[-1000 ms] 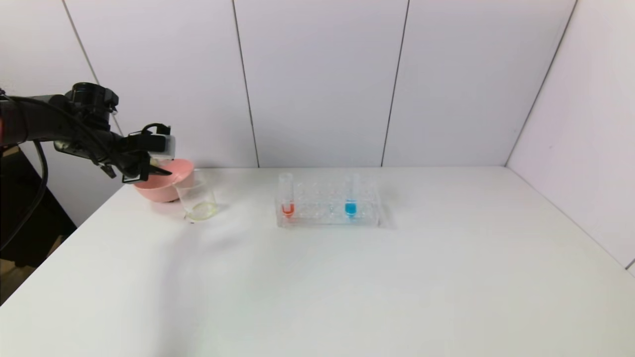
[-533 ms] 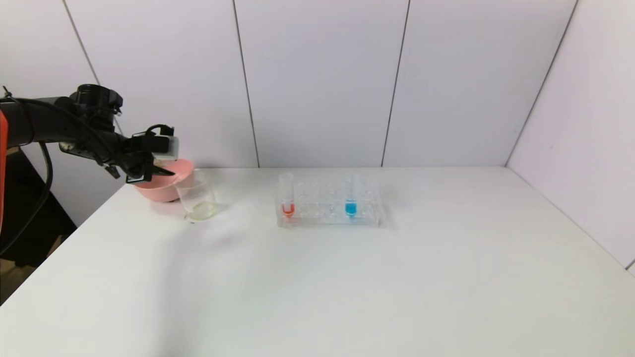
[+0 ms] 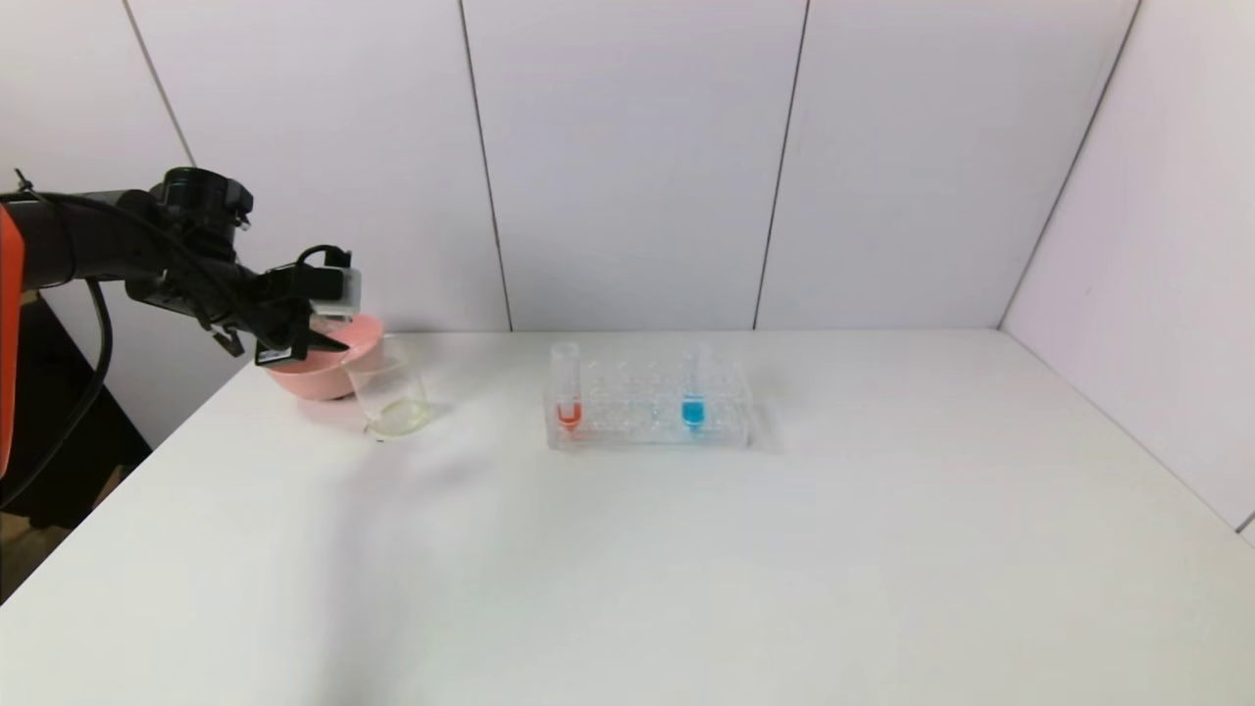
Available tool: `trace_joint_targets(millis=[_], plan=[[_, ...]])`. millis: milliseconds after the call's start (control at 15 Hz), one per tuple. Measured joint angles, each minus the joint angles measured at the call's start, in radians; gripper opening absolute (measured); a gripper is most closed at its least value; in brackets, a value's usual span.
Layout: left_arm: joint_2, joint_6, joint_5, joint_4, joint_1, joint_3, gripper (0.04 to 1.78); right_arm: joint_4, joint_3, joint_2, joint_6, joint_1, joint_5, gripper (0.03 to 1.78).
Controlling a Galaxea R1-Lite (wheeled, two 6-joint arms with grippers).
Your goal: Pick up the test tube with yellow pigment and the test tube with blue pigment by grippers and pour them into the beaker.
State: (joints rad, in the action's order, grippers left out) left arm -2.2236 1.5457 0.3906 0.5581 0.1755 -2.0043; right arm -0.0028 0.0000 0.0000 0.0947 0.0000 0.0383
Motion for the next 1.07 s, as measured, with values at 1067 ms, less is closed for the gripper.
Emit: trace_joint_targets(millis=[1067], plan=[[0.026,-0.031,-0.143,0.15,-0.015,0.001,0.54,0.0,0.0,0.0,0.0,0.0,0.0,1.77]])
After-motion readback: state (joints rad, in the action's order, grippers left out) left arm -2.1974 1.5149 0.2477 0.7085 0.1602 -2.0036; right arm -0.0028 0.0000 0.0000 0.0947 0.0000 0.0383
